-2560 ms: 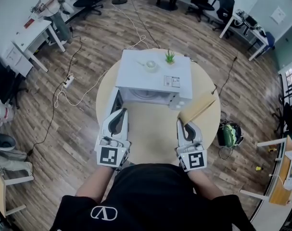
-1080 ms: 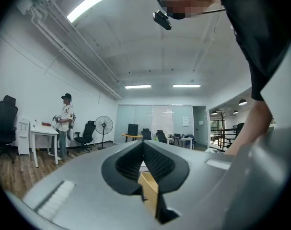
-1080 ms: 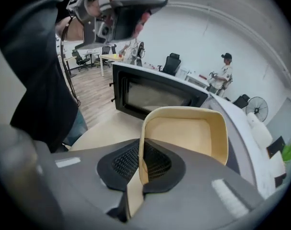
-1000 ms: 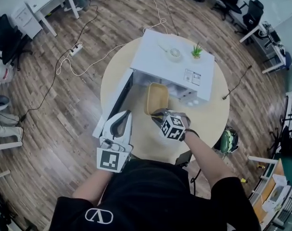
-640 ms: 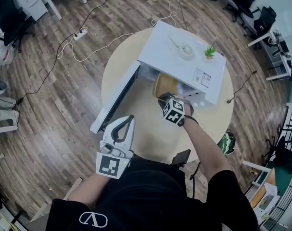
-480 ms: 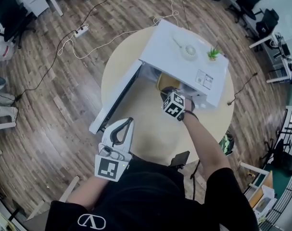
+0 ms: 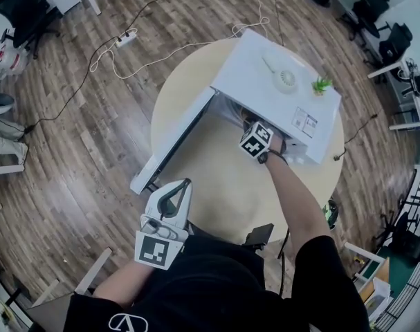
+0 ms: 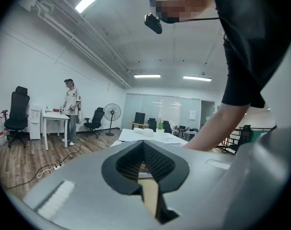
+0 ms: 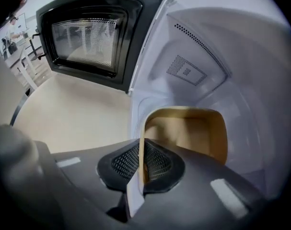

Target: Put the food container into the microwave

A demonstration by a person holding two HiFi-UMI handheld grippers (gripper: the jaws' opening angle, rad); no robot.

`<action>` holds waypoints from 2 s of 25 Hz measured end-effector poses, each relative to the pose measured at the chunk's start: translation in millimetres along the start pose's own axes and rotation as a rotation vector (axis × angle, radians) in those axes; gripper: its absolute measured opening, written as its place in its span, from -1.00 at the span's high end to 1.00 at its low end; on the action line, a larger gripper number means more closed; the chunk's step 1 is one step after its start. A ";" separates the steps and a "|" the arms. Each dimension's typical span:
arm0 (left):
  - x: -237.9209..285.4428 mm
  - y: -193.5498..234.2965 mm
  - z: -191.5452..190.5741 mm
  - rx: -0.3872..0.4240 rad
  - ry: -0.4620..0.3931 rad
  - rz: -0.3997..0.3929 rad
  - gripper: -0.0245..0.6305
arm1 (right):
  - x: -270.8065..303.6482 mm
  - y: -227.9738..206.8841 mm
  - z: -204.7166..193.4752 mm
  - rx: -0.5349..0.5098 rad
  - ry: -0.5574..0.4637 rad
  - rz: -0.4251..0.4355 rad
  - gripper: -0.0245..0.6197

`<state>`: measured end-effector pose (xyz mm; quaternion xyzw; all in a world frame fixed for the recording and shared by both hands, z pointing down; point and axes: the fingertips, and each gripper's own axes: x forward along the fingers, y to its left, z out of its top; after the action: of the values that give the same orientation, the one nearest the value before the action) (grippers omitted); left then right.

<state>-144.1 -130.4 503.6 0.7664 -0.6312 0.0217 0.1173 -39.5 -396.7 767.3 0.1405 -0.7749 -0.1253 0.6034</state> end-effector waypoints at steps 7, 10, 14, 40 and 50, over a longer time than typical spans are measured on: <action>-2.8 0.2 -8.2 -0.003 0.030 0.009 0.93 | 15.0 -15.9 -1.4 0.026 -0.006 -0.077 0.88; -2.3 -2.4 -7.9 0.001 0.032 0.006 0.93 | 13.2 -19.5 6.4 0.038 -0.043 -0.115 0.88; -1.4 -8.0 -5.5 0.008 0.035 -0.007 0.93 | -0.3 -26.6 11.4 0.082 -0.098 -0.193 0.69; 51.7 -67.0 67.5 0.115 -0.105 -0.230 0.93 | -302.3 115.9 -10.4 0.596 -0.680 -0.153 0.90; 58.2 -88.8 113.0 0.128 -0.195 -0.290 0.93 | -451.2 55.6 -2.6 0.592 -1.040 -0.483 0.90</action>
<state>-59.0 -194.2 390.8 0.8539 -0.5196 -0.0297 0.0082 64.1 -178.7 382.0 0.3923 -0.9145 -0.0904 0.0397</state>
